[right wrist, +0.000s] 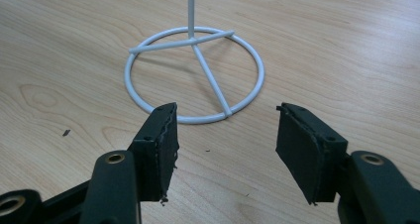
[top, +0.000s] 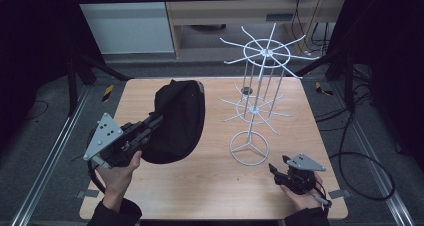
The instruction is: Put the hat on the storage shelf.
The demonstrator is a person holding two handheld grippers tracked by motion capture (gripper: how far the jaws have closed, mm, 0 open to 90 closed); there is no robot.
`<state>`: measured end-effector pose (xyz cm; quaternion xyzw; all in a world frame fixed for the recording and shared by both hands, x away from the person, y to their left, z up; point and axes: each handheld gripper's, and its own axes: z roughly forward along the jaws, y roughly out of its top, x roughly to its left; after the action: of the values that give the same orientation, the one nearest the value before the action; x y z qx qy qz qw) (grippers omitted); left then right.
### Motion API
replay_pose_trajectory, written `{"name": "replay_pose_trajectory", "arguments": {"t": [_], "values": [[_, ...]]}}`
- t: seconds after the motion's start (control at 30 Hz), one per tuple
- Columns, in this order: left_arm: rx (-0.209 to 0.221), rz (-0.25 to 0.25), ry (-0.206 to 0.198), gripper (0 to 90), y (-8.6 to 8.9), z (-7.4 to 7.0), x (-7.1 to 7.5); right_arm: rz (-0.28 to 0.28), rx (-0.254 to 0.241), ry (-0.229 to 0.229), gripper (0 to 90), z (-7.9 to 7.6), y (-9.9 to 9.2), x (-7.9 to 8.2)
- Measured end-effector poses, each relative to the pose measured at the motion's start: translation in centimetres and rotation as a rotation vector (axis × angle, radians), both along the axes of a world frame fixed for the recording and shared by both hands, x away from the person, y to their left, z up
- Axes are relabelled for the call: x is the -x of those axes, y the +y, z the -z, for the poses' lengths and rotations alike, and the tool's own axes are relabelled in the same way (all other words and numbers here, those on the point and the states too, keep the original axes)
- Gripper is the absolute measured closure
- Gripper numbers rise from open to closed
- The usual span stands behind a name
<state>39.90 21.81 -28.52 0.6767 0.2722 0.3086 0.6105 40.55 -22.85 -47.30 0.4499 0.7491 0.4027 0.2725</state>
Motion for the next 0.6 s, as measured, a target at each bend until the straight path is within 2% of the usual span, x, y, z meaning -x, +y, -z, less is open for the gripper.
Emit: {"name": "replay_pose_trajectory", "arguments": {"t": [0.1, 0.37, 0.47, 0.53, 0.6], "values": [[0.021, 0.01, -0.023, 80.9, -0.2, -0.9, 0.1, 0.001, -0.002, 0.0, 41.1, 0.0, 0.0, 0.0], [0.06, 0.029, -0.052, 81.0, -0.6, -2.8, 0.1, 0.002, -0.001, -0.001, 40.8, 0.0, 0.0, 0.0], [0.101, 0.041, -0.056, 81.0, -0.5, -3.6, 0.0, 0.001, -0.002, -0.003, 40.7, 0.0, 0.0, 0.0], [0.107, 0.044, -0.058, 81.0, -0.5, -3.8, 0.0, 0.0, 0.005, -0.008, 40.6, 0.0, -0.1, -0.1], [0.13, 0.051, -0.082, 81.1, -0.5, -4.7, -0.1, -0.001, 0.005, -0.008, 40.3, 0.0, -0.1, -0.1]]}}
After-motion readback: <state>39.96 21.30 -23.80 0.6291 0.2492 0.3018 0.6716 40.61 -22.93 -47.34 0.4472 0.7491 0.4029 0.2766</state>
